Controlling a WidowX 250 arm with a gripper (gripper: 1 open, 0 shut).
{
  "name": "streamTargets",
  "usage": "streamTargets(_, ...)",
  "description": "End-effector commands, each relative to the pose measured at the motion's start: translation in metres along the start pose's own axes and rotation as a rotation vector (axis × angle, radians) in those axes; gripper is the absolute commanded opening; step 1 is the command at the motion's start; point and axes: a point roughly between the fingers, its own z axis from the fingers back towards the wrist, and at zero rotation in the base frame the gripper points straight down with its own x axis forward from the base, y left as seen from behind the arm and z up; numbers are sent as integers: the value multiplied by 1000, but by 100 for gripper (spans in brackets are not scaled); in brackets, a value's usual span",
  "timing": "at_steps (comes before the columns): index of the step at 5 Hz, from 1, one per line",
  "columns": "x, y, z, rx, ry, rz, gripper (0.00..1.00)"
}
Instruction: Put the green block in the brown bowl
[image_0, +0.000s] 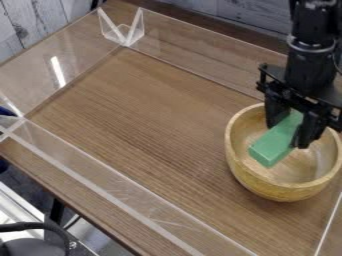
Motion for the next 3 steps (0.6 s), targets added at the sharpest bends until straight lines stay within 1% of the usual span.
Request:
streamTargets(1,5,-5,7,-7,-37,-12,0)
streamTargets(3,3,-7,-1,-13,-24,-16,0)
